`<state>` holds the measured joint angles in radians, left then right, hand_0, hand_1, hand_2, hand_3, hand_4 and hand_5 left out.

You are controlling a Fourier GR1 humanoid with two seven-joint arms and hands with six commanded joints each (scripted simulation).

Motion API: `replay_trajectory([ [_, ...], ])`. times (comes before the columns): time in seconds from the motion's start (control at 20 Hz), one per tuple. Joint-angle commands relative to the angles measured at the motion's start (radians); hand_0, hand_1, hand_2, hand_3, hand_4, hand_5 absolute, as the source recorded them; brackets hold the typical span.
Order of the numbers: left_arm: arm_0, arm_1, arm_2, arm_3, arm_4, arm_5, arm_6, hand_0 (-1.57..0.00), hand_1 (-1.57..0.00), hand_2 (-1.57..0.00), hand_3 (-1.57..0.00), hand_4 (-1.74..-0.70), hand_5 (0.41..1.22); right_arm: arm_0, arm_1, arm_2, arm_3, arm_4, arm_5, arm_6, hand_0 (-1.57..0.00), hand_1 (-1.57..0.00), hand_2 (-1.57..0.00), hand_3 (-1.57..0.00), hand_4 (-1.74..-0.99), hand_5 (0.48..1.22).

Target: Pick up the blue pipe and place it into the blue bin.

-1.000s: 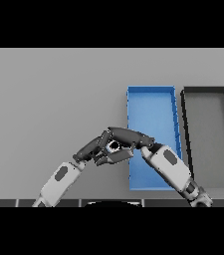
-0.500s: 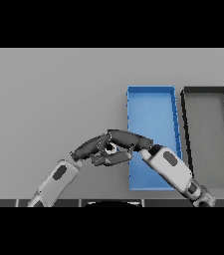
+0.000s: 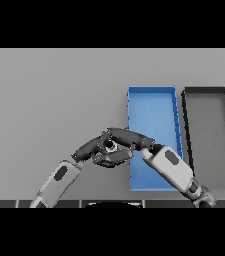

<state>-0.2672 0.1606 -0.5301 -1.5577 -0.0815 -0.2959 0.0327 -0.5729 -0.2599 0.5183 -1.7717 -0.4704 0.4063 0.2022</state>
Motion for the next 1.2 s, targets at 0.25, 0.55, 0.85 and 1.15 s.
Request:
replay_trajectory([
  [0.25, 0.020, 0.010, -0.003, -0.016, 0.010, -0.010, 0.043, 0.00, 0.00, 0.00, 0.00, -0.91, 0.514, -0.090, -0.046, -0.073, -0.044, -0.287, -0.088, 0.168, -1.57, -1.57, -1.57, -1.57, -1.639, 1.221],
  [0.55, 0.023, 0.003, -0.016, -0.016, 0.006, -0.014, 0.061, 0.00, 0.00, 0.00, 0.00, -0.92, 0.503, -0.333, -0.150, -0.226, 0.006, -0.539, -0.221, 0.170, -1.57, -1.57, -1.57, -1.57, -1.714, 1.134],
  [0.85, 0.035, 0.018, -0.011, -0.036, 0.015, -0.021, 0.038, 0.00, 0.00, 0.00, 0.00, -0.91, 0.491, -0.503, -0.266, -0.319, 0.234, -0.491, -0.338, 0.120, -1.57, -1.57, -1.57, -1.57, -1.734, 1.127],
  [1.15, 0.034, 0.014, -0.001, -0.024, 0.021, -0.017, 0.040, 0.00, 0.00, 0.00, 0.00, -0.90, 0.489, -0.387, -0.333, -0.317, 0.415, -0.442, -0.372, 0.156, -1.57, -1.57, -1.57, -1.57, -1.739, 1.120],
])
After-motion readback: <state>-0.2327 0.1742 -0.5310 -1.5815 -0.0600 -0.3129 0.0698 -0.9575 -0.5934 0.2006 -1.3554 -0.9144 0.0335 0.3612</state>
